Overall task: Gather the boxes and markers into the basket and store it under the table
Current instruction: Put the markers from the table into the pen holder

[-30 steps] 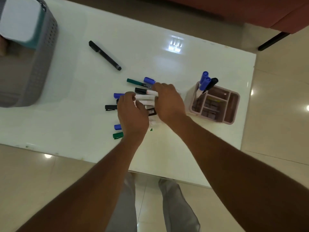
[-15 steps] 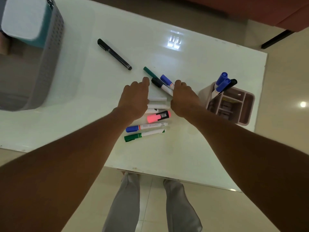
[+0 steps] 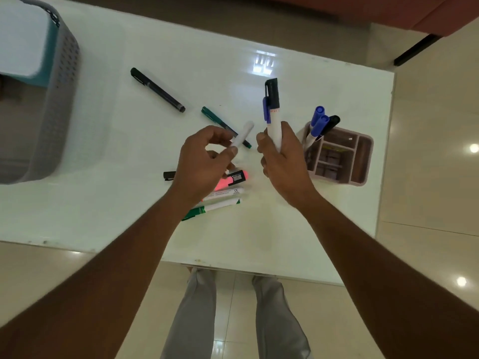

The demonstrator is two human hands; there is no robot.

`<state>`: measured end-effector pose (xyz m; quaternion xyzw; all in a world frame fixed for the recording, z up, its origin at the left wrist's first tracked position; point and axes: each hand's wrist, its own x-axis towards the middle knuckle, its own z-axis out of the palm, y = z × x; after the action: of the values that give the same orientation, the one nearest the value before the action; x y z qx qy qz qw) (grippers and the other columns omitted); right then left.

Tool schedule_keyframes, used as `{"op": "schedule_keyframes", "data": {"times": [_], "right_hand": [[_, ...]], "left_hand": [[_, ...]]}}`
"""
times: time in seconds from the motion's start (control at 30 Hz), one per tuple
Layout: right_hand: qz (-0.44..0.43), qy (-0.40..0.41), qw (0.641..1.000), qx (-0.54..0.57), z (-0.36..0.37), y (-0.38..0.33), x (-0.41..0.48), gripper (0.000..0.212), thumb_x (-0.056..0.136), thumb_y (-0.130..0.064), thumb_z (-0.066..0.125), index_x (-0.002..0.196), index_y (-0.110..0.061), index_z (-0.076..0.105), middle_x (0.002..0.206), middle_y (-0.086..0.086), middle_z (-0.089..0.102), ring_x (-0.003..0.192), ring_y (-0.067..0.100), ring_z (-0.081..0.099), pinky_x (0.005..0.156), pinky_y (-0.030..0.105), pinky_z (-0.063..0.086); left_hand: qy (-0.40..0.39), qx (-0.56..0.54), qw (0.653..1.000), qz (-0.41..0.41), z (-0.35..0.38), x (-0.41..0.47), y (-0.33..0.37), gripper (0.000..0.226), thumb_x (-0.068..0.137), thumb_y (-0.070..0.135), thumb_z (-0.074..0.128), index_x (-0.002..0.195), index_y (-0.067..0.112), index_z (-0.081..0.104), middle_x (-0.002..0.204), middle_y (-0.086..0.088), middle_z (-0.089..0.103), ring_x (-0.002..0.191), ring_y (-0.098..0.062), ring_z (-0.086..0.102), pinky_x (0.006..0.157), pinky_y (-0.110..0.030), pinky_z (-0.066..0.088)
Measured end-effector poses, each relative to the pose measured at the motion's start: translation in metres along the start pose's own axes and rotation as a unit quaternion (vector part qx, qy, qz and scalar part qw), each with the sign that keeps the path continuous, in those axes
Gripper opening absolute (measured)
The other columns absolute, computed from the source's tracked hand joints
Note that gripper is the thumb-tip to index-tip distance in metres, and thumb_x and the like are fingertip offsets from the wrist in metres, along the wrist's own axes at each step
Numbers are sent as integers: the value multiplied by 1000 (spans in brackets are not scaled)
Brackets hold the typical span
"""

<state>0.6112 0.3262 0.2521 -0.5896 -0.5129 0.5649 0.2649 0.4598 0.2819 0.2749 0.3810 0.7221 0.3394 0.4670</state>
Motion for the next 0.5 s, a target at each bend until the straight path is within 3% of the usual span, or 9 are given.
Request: {"op": "schedule_keyframes", "data": {"times": [0.1,0.23,0.33,0.4,0.5], "right_hand": [[-45,24,998,42,-21,-9,-19,3,98,-27,55,97,-25,53,70,-3,47,57,15,41,57,32,39],[-79,106,988,73,-52,-20,-38,2,99,-21,55,100,-23,56,79,2,55,66,18,51,58,30,46],[-78,156,980,93,-80,-19,-49,7,100,-20,52,104,-14,55,89,14,62,69,18,58,54,16,47],[-82,172,978,90,-97,-13,-55,20,101,-23,51,111,-6,53,92,21,63,68,20,57,52,16,45],[-69,185,977,82,-116,-4,-63,14,102,-20,48,111,-10,52,85,6,61,62,10,53,51,16,44]], "left_hand": [[-43,-51,997,-28,11,-17,29,17,84,12,74,101,17,72,94,6,73,68,-14,72,62,-17,54],[-79,-15,997,-20,28,-29,61,28,80,6,73,102,23,74,107,9,70,84,-16,70,77,-25,59],[-91,-10,996,21,49,-32,83,24,84,3,67,103,17,73,91,1,73,74,-13,71,72,-22,59],[-83,7,995,57,66,-30,90,17,87,5,66,101,13,70,83,0,73,71,-10,71,74,-27,60],[-53,26,996,69,89,-21,88,14,88,8,66,101,13,66,85,3,74,72,-9,71,78,-37,60]]}}
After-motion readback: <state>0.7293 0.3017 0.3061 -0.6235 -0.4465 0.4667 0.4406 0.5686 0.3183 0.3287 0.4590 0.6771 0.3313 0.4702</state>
